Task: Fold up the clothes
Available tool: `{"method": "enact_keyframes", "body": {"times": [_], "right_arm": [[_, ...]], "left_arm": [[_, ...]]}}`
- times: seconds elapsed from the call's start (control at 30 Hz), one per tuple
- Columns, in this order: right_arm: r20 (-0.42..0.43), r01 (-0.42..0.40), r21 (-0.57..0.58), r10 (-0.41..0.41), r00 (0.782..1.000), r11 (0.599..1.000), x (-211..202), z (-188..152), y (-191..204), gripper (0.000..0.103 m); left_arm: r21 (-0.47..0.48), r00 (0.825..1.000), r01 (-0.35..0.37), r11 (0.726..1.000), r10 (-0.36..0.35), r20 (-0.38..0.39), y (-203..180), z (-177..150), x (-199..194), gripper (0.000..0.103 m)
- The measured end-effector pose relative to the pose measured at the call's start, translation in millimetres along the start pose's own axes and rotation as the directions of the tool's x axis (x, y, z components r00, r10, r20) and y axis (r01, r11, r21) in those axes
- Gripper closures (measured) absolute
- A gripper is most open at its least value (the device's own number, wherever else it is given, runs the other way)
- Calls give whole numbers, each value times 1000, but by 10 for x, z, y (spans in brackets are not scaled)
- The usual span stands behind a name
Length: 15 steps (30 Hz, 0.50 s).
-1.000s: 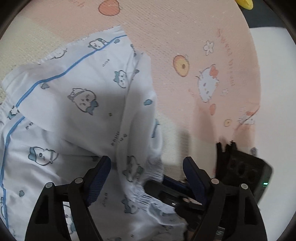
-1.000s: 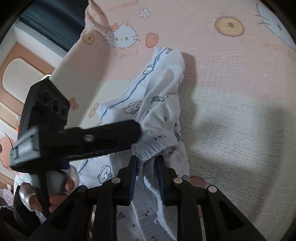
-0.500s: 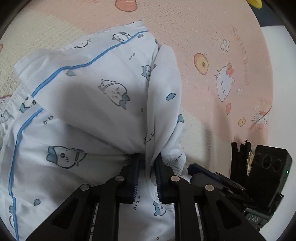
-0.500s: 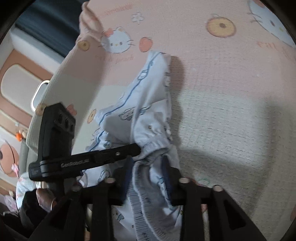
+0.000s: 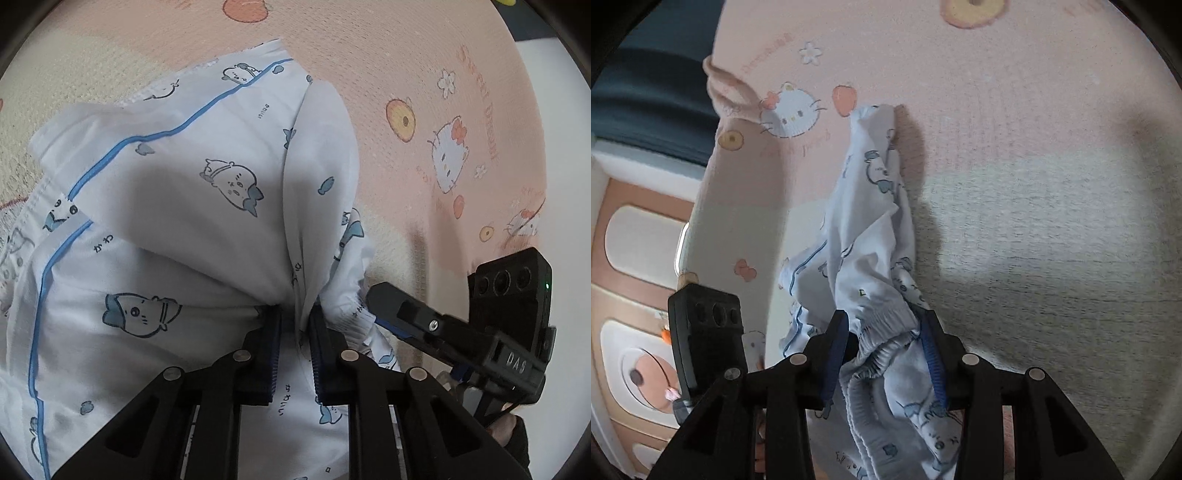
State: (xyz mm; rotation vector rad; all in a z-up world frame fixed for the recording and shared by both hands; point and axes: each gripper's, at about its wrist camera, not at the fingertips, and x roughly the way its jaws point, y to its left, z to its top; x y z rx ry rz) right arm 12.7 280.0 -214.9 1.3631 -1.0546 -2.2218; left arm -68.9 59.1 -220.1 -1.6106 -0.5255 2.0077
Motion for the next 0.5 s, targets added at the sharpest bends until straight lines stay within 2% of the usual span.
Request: {"method": "enact_keyframes", "body": {"times": [0.13, 0.3, 0.33, 0.47, 0.5], "right_arm": [[13, 36, -78, -35, 999, 996, -1, -38, 153, 71], [46, -15, -82, 18, 999, 997, -97, -41, 220, 76], [46, -27, -78, 31, 998, 997, -112, -45, 222, 76], [33, -88, -43, 90, 995, 995, -91, -45, 212, 76], [26, -104, -29, 104, 994, 994, -69, -42, 210, 76]], "left_arm": [[-21, 999, 31, 999, -32, -36, 30, 17, -29, 89], [-12, 998, 40, 999, -41, -46, 38, -3, -127, 88], [-10, 998, 43, 999, -44, -52, 36, -14, -142, 85], [20, 997, 24, 1000, -23, -73, -34, -59, -149, 53], [29, 997, 21, 999, -19, -69, -54, -64, -159, 51]]}}
